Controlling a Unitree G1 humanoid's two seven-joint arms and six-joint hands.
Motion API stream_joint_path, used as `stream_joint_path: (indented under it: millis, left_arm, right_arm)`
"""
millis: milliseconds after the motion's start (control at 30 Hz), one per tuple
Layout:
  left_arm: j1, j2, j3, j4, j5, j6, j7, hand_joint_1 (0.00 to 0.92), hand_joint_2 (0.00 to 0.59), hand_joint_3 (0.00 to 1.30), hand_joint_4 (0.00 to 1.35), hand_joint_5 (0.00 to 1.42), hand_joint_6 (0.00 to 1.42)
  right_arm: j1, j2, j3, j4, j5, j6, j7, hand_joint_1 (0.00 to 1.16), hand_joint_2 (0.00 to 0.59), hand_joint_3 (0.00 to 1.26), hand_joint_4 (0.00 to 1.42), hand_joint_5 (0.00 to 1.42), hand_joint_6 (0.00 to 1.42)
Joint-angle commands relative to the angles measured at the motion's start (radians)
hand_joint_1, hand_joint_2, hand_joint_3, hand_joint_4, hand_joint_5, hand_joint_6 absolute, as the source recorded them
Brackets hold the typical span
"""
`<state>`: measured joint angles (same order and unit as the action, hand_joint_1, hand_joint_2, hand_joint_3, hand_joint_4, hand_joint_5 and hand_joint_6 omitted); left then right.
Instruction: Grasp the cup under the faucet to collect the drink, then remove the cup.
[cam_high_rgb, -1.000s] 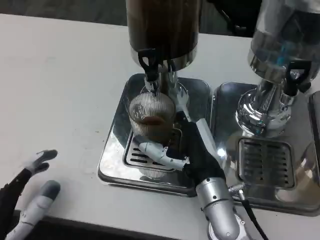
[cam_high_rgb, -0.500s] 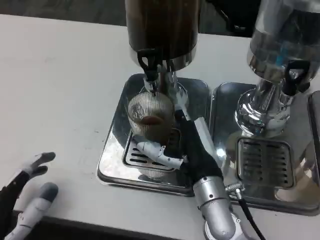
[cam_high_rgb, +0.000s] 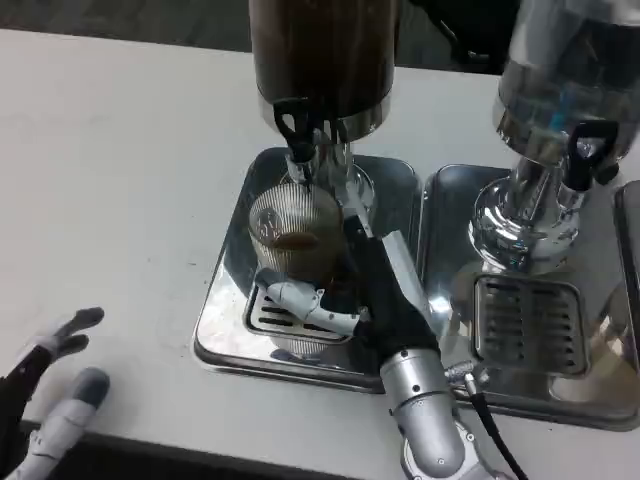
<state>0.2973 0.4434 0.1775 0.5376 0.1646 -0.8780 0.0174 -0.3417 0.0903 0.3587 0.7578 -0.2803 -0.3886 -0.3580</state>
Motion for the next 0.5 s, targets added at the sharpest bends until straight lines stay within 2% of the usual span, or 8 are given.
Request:
stream_joint_path:
  millis: [33,133,500]
  left_arm:
    - [0.012,-0.005,0.010,-0.012,-0.012,0.004,0.003,0.000,0.150,0.25,0.15,0.21,0.04]
    - [0.017,-0.007,0.011,-0.016,-0.012,0.004,0.004,0.000,0.151,0.26,0.16,0.21,0.04]
    - [0.044,-0.014,0.026,-0.045,-0.016,0.011,0.004,0.000,0.151,0.29,0.18,0.22,0.04]
  right_arm:
    - [0.016,0.122,0.008,0.032,0.009,0.010,-0.002,0.87,0.163,0.00,0.18,0.23,0.28]
    - [0.009,0.129,0.009,0.047,0.007,0.003,-0.016,0.89,0.172,0.00,0.21,0.26,0.31]
    - [-0.015,0.147,0.006,0.088,0.014,-0.022,-0.082,0.97,0.167,0.16,0.31,0.38,0.43]
